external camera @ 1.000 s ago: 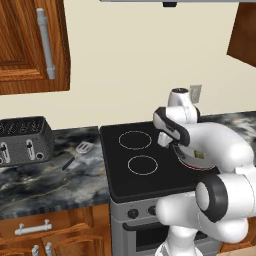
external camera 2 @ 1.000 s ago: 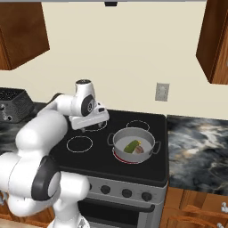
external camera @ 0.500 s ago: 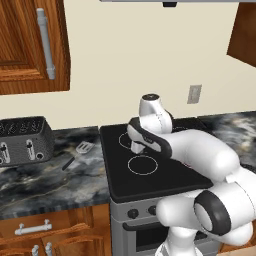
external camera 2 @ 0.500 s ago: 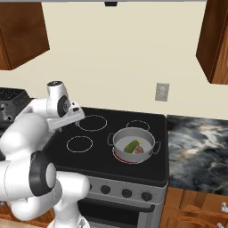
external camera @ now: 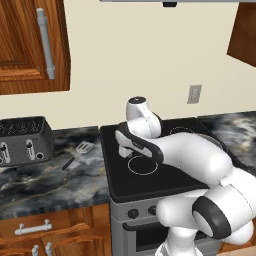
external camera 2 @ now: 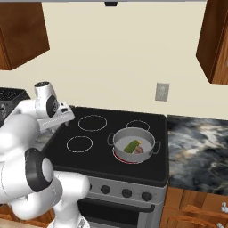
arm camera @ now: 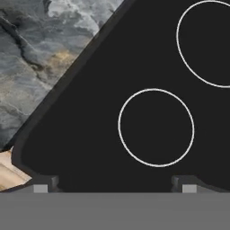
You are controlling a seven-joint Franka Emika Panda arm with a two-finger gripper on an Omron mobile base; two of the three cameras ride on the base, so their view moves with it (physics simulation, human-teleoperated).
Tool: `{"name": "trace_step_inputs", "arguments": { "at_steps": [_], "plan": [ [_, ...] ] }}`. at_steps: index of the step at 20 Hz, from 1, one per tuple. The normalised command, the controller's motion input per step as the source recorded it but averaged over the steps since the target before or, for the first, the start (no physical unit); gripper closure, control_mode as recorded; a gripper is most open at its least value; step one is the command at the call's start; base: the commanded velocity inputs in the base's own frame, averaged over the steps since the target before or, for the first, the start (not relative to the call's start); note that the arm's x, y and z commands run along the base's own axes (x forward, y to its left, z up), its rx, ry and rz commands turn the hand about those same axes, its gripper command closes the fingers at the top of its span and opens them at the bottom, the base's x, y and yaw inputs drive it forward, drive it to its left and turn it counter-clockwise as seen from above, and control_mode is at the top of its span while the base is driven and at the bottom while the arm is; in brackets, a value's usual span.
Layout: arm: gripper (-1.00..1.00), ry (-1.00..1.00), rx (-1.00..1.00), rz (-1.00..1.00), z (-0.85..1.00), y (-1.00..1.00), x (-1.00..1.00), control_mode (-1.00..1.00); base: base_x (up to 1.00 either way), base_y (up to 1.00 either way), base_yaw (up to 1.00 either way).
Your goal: Put the cucumber and mushroom in the pot. Retrieve the spatula and lightly stir the vegetables in the pot.
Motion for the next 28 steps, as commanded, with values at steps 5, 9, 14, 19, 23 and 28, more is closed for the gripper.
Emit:
{"name": "trace_step_inputs", "arguments": {
  "at_steps": [5,9,14,19,23,28],
  "plan": [
    [-1.0,-0.01,0.02,-0.25,0.0,0.29,0.01,-1.0,0.0,0.0,0.0],
    [-1.0,-0.03,0.09,-0.31,-0.01,0.97,0.09,-1.0,0.0,0.0,0.0],
    [-1.0,0.0,0.12,-0.24,-0.11,0.99,0.08,-1.0,0.0,0.0,0.0],
    [-1.0,0.01,0.02,-0.13,-0.09,0.9,0.18,-1.0,0.0,0.0,0.0],
    [-1.0,0.0,0.0,-0.1,-0.19,0.86,0.64,-1.0,0.0,0.0,0.0],
    [-1.0,0.0,0.03,-0.03,-0.23,0.31,0.46,-1.0,0.0,0.0,0.0]
  ]
}}
